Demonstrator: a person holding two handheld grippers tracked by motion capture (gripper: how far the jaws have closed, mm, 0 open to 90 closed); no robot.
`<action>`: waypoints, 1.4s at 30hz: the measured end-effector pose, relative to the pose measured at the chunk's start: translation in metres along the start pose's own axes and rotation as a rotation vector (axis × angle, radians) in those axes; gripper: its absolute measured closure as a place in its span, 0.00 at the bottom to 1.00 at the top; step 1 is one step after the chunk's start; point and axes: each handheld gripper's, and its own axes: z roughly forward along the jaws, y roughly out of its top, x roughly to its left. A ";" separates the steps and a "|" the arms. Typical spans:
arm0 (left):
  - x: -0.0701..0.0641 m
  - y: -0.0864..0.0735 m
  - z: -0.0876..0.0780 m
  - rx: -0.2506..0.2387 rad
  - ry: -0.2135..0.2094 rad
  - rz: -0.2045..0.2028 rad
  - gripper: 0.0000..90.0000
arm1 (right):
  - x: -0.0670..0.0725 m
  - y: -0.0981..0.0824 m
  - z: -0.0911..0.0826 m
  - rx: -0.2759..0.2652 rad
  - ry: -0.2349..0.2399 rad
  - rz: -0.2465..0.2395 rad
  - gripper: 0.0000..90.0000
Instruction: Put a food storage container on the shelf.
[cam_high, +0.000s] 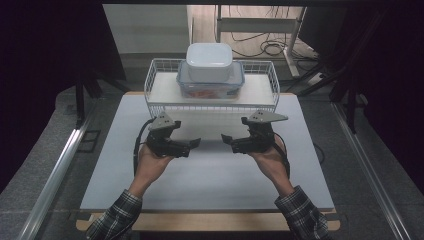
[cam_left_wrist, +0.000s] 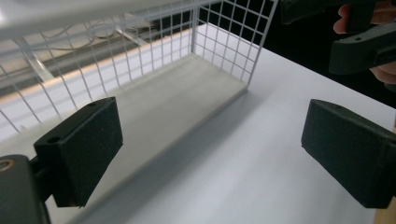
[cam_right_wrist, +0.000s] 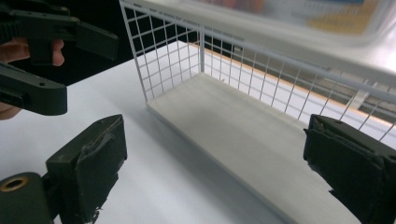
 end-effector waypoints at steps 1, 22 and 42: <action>-0.001 -0.003 0.001 0.004 -0.004 -0.004 0.06 | 0.000 -0.002 0.000 0.004 0.001 0.002 0.06; -0.017 -0.049 -0.006 0.047 0.001 -0.005 0.05 | 0.000 -0.050 -0.013 0.070 -0.020 0.009 0.01; -0.018 -0.081 -0.030 0.066 0.049 -0.024 0.05 | 0.000 -0.087 -0.045 0.113 -0.064 0.001 0.02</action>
